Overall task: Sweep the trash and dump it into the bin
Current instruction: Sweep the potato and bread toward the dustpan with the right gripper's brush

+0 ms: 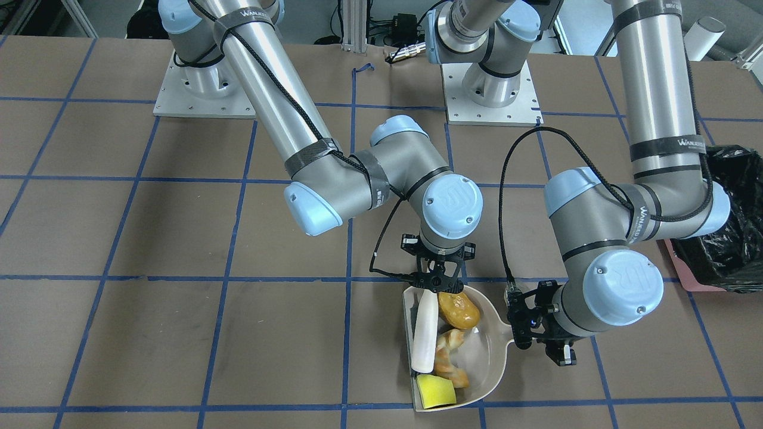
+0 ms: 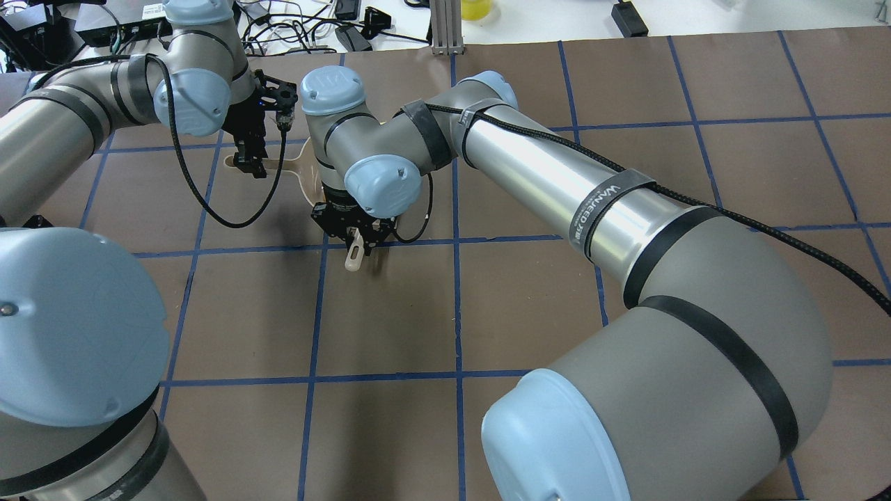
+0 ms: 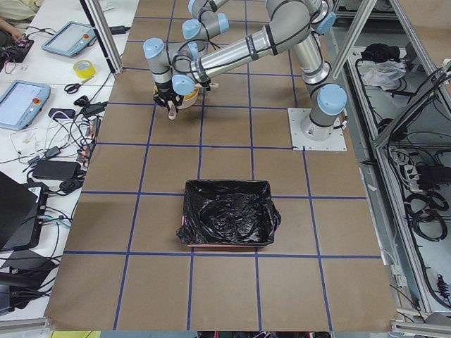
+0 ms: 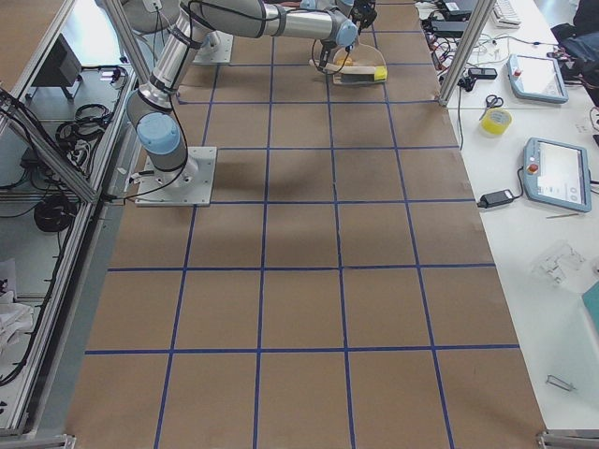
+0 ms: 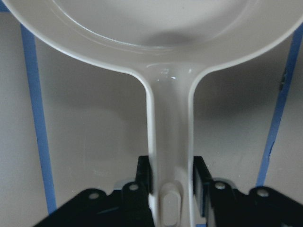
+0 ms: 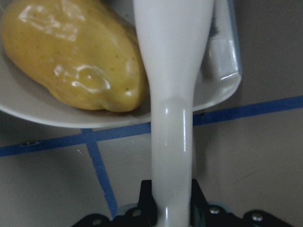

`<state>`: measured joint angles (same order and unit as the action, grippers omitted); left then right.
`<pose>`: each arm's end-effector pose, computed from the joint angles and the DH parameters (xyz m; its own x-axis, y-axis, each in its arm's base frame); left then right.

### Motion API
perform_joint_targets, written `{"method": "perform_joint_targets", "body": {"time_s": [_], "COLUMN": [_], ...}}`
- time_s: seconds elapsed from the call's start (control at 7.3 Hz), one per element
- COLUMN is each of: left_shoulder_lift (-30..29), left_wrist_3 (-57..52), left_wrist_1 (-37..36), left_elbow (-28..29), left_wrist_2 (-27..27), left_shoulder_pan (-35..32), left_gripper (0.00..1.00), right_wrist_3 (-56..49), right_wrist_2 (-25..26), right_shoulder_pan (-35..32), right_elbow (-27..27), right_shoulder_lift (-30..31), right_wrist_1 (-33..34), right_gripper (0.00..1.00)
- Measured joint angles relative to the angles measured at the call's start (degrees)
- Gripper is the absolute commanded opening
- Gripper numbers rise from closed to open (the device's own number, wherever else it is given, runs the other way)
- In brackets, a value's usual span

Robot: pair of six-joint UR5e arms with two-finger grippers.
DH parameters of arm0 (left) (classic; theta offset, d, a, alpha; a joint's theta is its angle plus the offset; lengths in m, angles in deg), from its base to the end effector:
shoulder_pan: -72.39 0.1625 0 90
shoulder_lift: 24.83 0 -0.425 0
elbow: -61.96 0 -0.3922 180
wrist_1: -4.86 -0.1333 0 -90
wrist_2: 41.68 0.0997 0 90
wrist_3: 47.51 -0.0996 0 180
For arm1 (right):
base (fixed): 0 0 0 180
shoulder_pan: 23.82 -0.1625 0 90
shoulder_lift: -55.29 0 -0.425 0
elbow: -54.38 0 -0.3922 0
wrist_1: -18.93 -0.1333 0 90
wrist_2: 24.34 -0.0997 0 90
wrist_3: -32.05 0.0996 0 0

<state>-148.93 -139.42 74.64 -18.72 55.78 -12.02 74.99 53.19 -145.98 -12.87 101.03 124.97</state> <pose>-0.0530 -0.6944 0.2437 -0.0641 0.9944 0.0838 0.9905 0.0532 0.1267 0.5311 -0.5538 0.2168 -0.9741 0.2064 -0.0924 0.1827 0.9591 0.2162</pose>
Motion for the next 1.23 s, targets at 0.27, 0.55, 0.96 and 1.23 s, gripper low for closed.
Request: {"method": "perform_joint_targets", "body": {"time_s": [0.27, 0.55, 0.96, 1.23], "left_shoulder_lift": [0.01, 0.13, 0.22, 0.80], "left_wrist_3": [0.03, -0.08, -0.29, -0.82], "left_wrist_1": [-0.02, -0.08, -0.11, -0.09], "left_elbow": [-0.13, -0.38, -0.52, -0.46], "left_wrist_2": [-0.19, -0.52, -0.85, -2.86], "left_shoulder_pan": [-0.02, -0.05, -0.05, 0.26], "left_gripper": [0.00, 0.00, 0.00, 0.00], "right_wrist_3": [1.91, -0.90, -10.36, -12.42], "right_wrist_2": [-3.02, -0.64, 6.45, 7.35], "right_shoulder_pan": [-0.29, 0.37, 2.91, 4.85], "right_elbow": [1.02, 1.02, 0.18, -1.99], "right_shoulder_lift": [0.07, 0.87, 4.67, 8.22], "right_wrist_1": [0.48, -0.89, -8.00, -11.96], "right_gripper": [0.07, 0.07, 0.07, 0.07]}}
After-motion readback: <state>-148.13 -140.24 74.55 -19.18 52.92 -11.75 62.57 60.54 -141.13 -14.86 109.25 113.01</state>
